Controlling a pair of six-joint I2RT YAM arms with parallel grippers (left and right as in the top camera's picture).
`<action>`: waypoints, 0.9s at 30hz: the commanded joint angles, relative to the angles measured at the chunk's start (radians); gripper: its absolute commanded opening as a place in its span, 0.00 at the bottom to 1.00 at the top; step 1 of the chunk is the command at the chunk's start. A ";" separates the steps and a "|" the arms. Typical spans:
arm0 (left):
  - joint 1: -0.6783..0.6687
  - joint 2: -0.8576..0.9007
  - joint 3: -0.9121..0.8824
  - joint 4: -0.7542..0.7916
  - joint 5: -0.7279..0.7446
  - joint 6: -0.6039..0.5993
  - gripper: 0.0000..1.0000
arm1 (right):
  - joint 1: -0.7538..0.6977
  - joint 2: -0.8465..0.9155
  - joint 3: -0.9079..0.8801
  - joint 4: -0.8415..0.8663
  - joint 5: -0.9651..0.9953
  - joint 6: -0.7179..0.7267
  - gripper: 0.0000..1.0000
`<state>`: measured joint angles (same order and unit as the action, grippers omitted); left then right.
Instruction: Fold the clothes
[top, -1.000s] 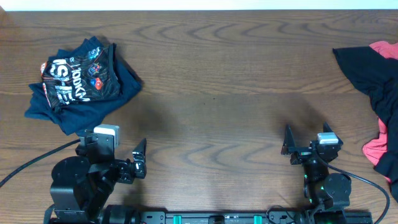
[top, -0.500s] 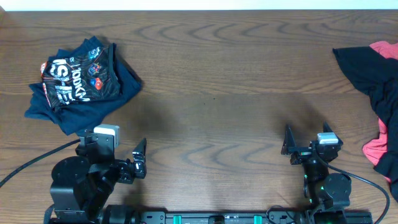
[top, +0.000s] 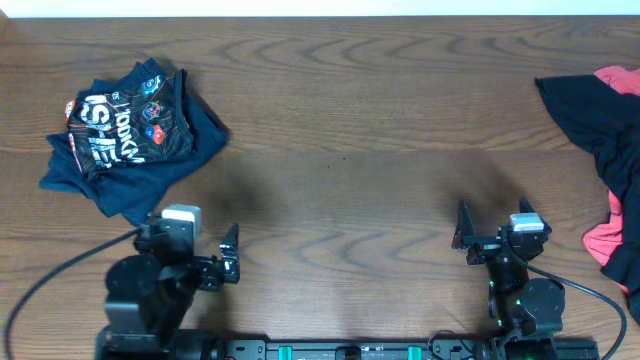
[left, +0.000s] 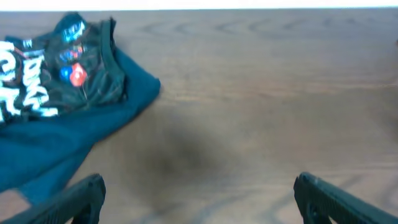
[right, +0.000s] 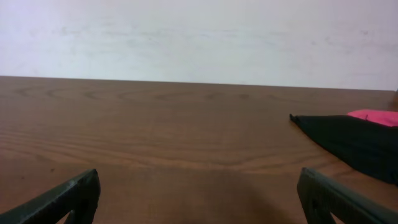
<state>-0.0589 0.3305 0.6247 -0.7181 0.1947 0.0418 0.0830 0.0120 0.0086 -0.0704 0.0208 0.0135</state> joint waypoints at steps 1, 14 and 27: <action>0.003 -0.093 -0.168 0.123 -0.019 0.007 0.98 | -0.018 -0.005 -0.003 -0.003 -0.007 -0.014 0.99; 0.003 -0.284 -0.589 0.748 -0.023 0.008 0.98 | -0.018 -0.005 -0.003 -0.003 -0.007 -0.014 0.99; 0.003 -0.329 -0.621 0.660 -0.034 0.102 0.98 | -0.018 -0.005 -0.003 -0.003 -0.007 -0.014 0.99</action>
<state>-0.0589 0.0101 0.0154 -0.0116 0.1577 0.1360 0.0830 0.0120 0.0082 -0.0704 0.0177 0.0135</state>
